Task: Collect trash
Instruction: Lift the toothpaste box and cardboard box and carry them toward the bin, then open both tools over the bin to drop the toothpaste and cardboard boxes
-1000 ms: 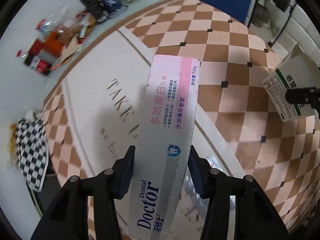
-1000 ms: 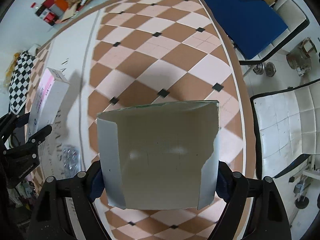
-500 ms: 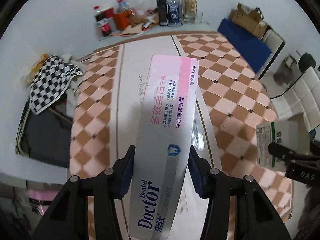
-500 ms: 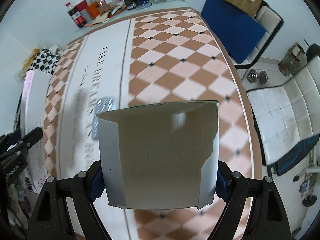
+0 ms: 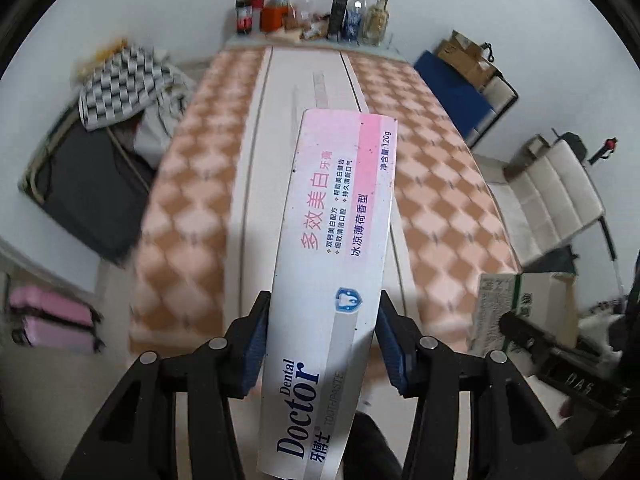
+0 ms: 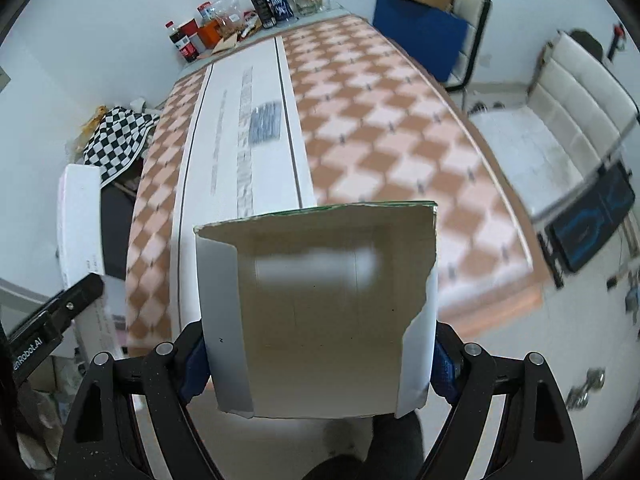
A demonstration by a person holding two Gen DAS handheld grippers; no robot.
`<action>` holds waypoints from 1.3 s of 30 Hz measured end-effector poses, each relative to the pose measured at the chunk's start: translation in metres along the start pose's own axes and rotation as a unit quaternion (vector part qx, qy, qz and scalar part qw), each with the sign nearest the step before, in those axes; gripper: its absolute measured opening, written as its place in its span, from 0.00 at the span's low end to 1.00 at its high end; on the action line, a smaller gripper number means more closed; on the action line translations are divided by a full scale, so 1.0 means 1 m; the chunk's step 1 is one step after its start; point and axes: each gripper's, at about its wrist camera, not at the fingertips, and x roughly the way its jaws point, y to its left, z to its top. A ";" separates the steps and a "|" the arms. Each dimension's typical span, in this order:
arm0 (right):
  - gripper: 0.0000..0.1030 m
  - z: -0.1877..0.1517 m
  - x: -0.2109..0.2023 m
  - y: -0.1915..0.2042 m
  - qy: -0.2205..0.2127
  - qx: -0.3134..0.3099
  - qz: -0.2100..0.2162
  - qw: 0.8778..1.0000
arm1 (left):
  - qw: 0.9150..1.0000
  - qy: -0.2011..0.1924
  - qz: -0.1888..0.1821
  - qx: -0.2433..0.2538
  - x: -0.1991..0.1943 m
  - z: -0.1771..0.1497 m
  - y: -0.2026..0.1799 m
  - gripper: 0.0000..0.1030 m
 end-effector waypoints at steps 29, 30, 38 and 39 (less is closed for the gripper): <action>0.84 -0.287 0.385 -0.135 0.276 0.019 -0.013 0.961 | 0.918 0.353 -0.067 -0.167 0.450 -0.282 0.080 0.46; 0.84 -0.287 0.398 -0.133 0.278 0.019 -0.010 0.960 | 0.917 0.357 -0.063 -0.163 0.458 -0.282 0.082 0.47; 1.00 -0.297 0.493 -0.119 0.294 0.025 0.011 0.956 | 0.919 0.355 -0.036 -0.165 0.486 -0.291 0.116 0.87; 1.00 -0.298 0.500 -0.118 0.290 0.022 0.009 0.957 | 0.920 0.354 -0.036 -0.166 0.483 -0.292 0.118 0.87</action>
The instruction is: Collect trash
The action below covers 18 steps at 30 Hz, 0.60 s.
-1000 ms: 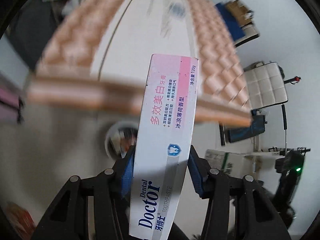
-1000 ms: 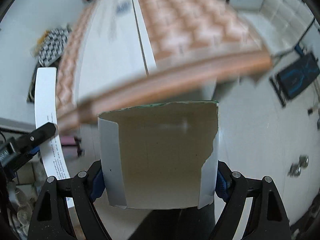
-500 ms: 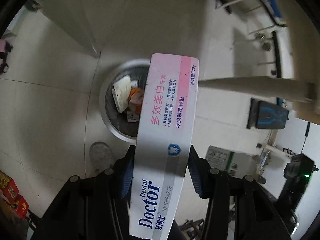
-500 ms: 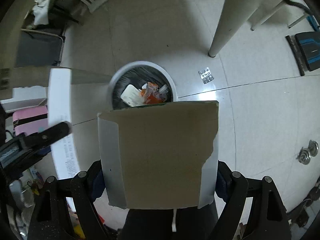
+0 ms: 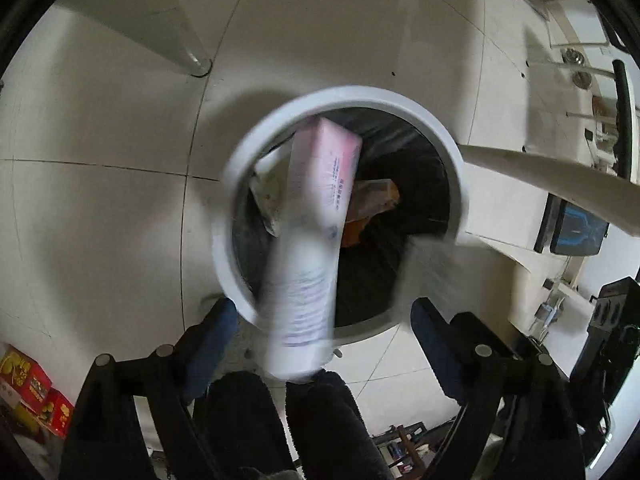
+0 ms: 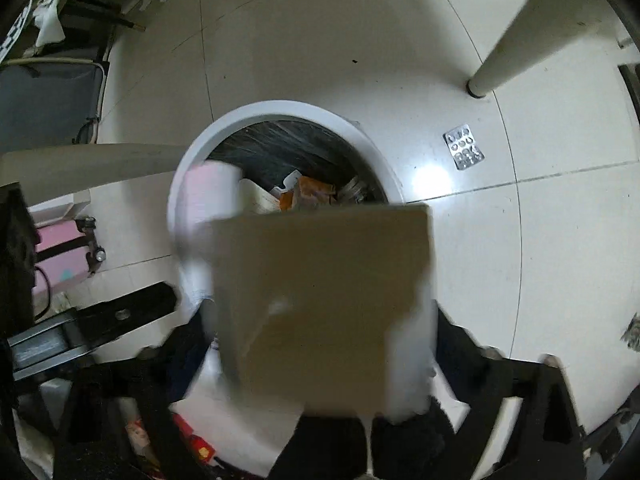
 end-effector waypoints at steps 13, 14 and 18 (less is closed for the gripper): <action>1.00 -0.052 -0.082 0.016 -0.043 -0.048 -0.087 0.994 | 0.982 -0.130 0.128 0.044 -0.097 -0.091 -0.012 0.87; 1.00 -0.059 -0.095 0.018 -0.044 -0.052 -0.097 0.993 | 0.981 -0.136 0.129 0.048 -0.113 -0.106 -0.017 0.87; 1.00 -0.091 -0.160 0.030 -0.053 -0.060 -0.111 0.991 | 0.980 -0.145 0.128 0.055 -0.162 -0.146 -0.030 0.87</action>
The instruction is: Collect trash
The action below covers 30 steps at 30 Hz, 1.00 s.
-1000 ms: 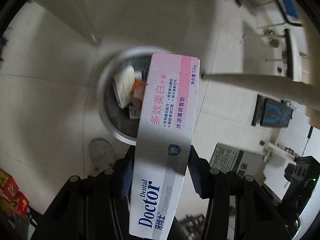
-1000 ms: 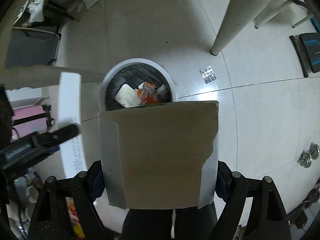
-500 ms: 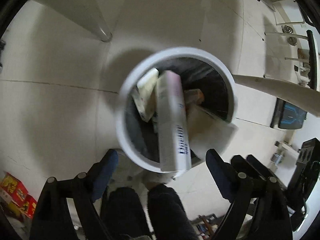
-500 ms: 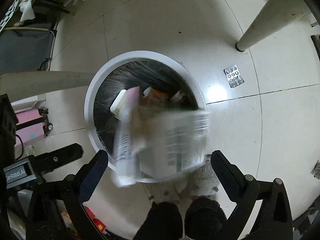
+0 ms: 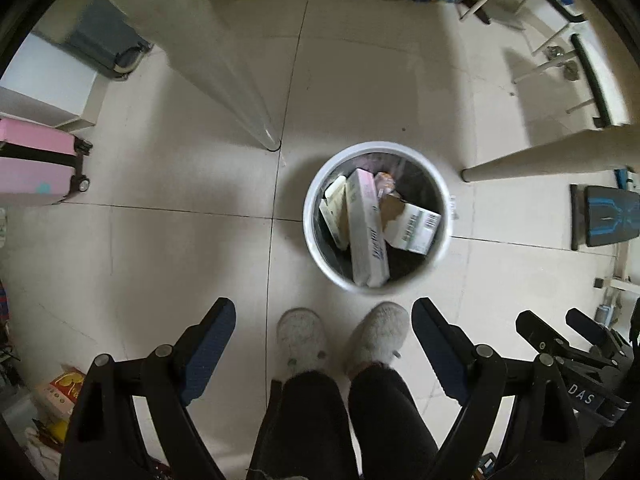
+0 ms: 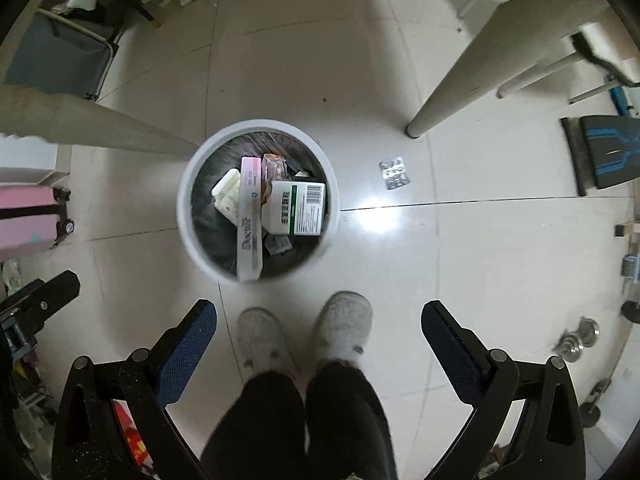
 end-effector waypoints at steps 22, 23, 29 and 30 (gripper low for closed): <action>1.00 -0.120 -0.382 0.000 -0.059 -0.021 0.094 0.994 | 0.992 -0.060 -0.099 0.049 -0.292 -0.074 -0.026 0.87; 1.00 -0.124 -0.394 -0.001 -0.061 -0.021 0.100 0.993 | 0.990 -0.066 -0.111 0.052 -0.306 -0.076 -0.027 0.87; 1.00 -0.145 -0.468 -0.007 -0.087 -0.024 0.133 0.987 | 0.984 -0.088 -0.143 0.066 -0.363 -0.090 -0.028 0.87; 1.00 -0.147 -0.475 -0.007 -0.089 -0.024 0.136 0.986 | 0.983 -0.090 -0.146 0.066 -0.368 -0.092 -0.028 0.87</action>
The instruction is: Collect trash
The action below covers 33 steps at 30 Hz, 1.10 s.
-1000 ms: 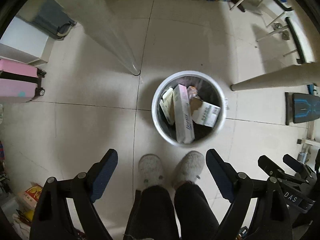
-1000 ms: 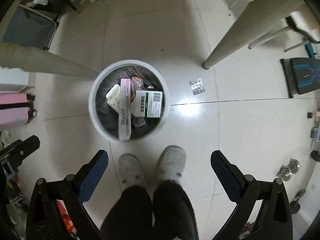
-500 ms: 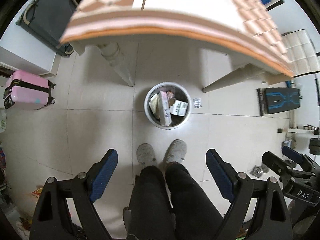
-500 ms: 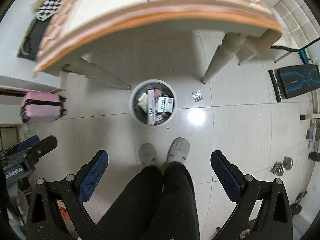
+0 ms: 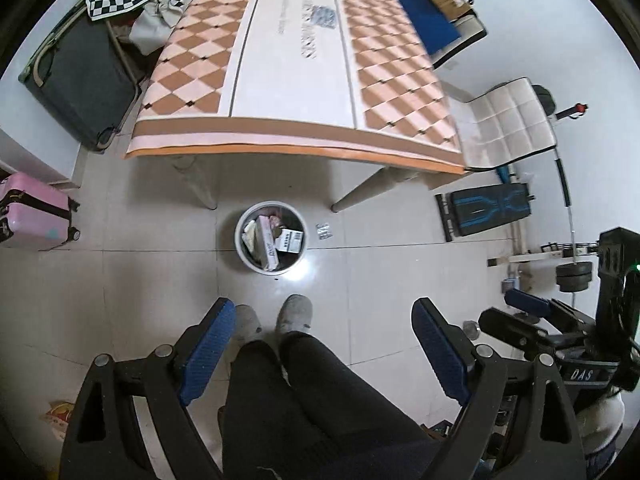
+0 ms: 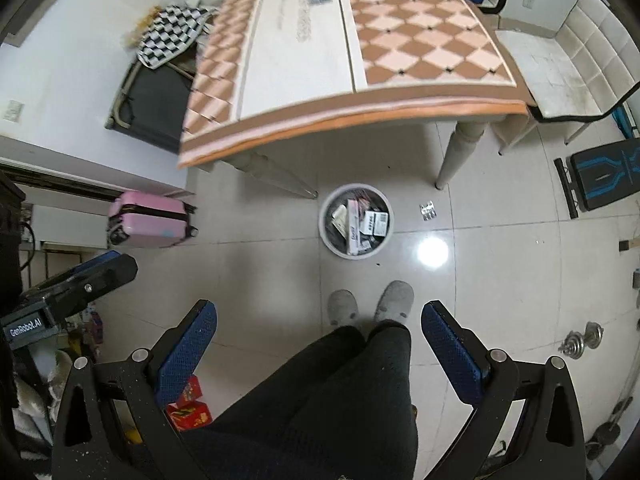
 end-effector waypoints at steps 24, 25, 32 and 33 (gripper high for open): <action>1.00 0.002 -0.047 0.033 0.007 -0.021 0.077 0.997 | 0.998 -0.034 -0.051 0.009 -0.056 -0.005 -0.017 1.00; 1.00 0.002 -0.048 0.032 0.008 -0.020 0.077 0.997 | 0.998 -0.033 -0.051 0.010 -0.056 -0.005 -0.018 1.00; 1.00 0.004 -0.053 0.027 0.004 -0.015 0.078 0.997 | 0.998 -0.033 -0.054 0.013 -0.056 -0.005 -0.021 1.00; 1.00 0.004 -0.054 0.026 0.003 -0.014 0.078 0.997 | 0.998 -0.033 -0.053 0.014 -0.056 -0.005 -0.021 1.00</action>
